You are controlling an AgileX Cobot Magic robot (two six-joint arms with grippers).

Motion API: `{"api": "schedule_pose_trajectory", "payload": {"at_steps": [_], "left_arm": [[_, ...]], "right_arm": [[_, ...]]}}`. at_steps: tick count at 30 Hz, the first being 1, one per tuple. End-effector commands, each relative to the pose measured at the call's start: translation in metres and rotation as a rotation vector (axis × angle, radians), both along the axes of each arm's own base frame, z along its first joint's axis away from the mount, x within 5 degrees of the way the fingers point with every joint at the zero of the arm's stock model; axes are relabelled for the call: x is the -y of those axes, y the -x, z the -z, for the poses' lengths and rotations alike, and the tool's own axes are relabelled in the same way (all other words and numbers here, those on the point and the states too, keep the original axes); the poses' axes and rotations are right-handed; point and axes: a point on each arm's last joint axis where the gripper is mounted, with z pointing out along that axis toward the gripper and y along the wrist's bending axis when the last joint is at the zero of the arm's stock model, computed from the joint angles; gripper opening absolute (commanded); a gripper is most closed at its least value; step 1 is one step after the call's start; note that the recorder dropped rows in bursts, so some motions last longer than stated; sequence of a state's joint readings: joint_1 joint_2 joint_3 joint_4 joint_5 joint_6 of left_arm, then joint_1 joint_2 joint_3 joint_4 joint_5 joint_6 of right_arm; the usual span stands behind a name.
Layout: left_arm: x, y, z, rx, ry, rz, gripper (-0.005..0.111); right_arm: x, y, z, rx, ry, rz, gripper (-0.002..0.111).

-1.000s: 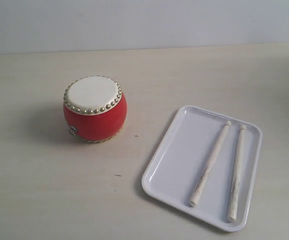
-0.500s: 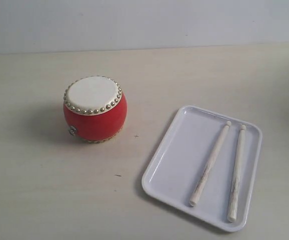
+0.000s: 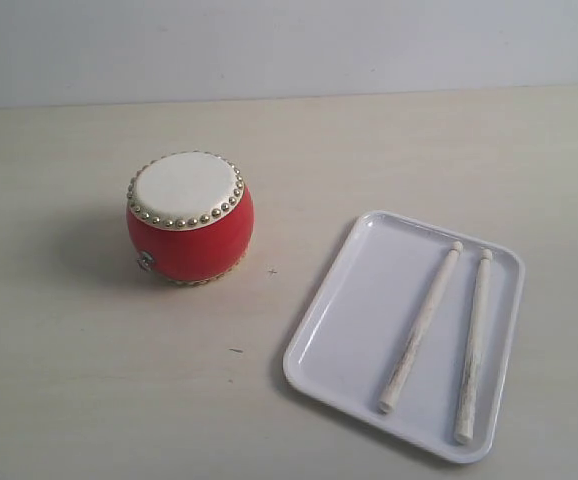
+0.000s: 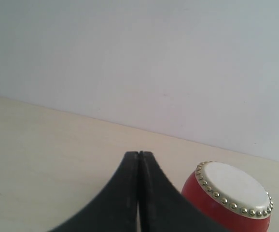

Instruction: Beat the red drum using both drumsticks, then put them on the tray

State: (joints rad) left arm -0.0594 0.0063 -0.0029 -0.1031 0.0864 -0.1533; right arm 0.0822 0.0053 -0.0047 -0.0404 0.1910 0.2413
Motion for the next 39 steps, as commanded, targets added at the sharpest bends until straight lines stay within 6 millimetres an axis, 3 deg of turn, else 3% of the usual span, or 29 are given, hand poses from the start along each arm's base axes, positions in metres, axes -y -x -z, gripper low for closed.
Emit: {"api": "schedule_pose_trajectory", "payload": {"at_steps": [1,8,39], "left_arm": [[-0.0002,0.0004,0.0000,0.010,0.006,-0.003,0.000],[-0.0002,0.0004,0.0000,0.010,0.006,-0.003,0.000],[-0.0002,0.0004,0.0000,0.010,0.006,-0.003,0.000]], "right_arm": [[0.0006,-0.0001,-0.0016,0.035,0.048,0.005,0.000],[-0.0004,0.0000,-0.0012,0.025,-0.046,0.002,0.000],[-0.0005,0.0001,0.0000,0.011,-0.047,0.002,0.000]]}}
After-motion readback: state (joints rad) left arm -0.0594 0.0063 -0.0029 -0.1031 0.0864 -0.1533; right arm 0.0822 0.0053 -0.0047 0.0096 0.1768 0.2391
